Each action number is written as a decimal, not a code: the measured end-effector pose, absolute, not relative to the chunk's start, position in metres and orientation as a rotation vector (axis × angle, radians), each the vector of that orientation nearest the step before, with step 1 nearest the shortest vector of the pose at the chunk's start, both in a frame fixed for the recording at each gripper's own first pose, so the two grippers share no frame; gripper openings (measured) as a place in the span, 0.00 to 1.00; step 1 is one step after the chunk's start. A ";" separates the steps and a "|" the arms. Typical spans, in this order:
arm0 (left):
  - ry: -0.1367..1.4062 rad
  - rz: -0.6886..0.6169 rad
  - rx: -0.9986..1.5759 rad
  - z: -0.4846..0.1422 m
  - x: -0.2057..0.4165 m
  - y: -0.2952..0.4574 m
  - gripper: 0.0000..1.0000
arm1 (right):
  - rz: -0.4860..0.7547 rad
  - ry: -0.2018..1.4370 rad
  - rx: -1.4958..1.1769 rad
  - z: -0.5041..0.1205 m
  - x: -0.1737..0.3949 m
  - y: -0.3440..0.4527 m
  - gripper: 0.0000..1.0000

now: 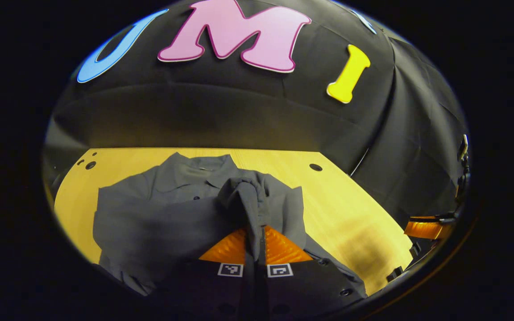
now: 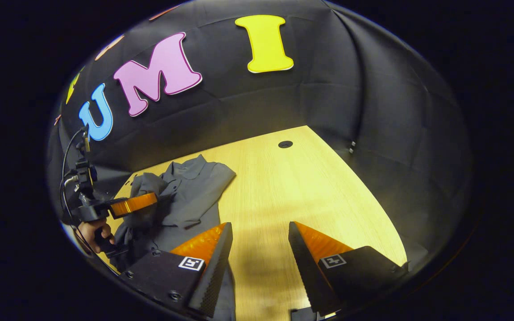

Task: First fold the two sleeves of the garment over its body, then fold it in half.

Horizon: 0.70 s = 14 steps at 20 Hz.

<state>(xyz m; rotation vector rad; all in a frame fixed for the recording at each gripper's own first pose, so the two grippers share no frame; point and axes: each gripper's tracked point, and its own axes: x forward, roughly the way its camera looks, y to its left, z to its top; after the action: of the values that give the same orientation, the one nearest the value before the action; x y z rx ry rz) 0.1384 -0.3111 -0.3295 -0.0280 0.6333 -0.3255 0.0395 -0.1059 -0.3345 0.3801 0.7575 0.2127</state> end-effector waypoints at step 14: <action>0.702 -0.492 -0.080 -0.376 0.092 -0.350 0.41 | 0.262 0.798 0.365 -0.343 0.030 -0.099 0.79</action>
<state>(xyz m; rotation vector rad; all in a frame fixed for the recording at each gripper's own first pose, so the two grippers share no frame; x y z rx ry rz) 0.0921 -0.3496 -0.3758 -0.0800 0.7018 -0.4919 0.0297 -0.0987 -0.3433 0.3649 0.7983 0.2619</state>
